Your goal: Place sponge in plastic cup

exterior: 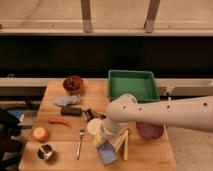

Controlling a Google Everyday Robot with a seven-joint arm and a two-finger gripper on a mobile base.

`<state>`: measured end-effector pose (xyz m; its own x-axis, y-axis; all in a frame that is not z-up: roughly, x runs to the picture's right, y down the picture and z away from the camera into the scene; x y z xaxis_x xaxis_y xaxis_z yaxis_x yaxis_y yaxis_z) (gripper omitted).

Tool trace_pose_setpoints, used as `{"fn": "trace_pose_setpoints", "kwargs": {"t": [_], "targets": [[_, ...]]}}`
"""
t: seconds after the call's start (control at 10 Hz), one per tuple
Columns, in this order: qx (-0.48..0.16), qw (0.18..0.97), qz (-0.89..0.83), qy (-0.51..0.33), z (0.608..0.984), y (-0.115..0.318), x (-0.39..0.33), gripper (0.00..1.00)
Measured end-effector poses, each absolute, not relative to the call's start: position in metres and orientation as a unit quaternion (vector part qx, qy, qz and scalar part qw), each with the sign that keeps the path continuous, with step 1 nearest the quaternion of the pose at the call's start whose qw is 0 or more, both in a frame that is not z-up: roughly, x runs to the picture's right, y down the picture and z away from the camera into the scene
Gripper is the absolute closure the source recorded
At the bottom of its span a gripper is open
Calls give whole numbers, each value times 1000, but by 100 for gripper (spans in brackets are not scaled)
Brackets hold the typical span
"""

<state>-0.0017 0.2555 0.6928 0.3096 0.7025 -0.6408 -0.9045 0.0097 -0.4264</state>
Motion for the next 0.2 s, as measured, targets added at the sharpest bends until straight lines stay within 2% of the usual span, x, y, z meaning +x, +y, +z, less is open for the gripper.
{"fn": "trace_pose_setpoints", "kwargs": {"t": [0.2], "targets": [[-404, 702, 575, 120, 691, 254, -3, 20]]}}
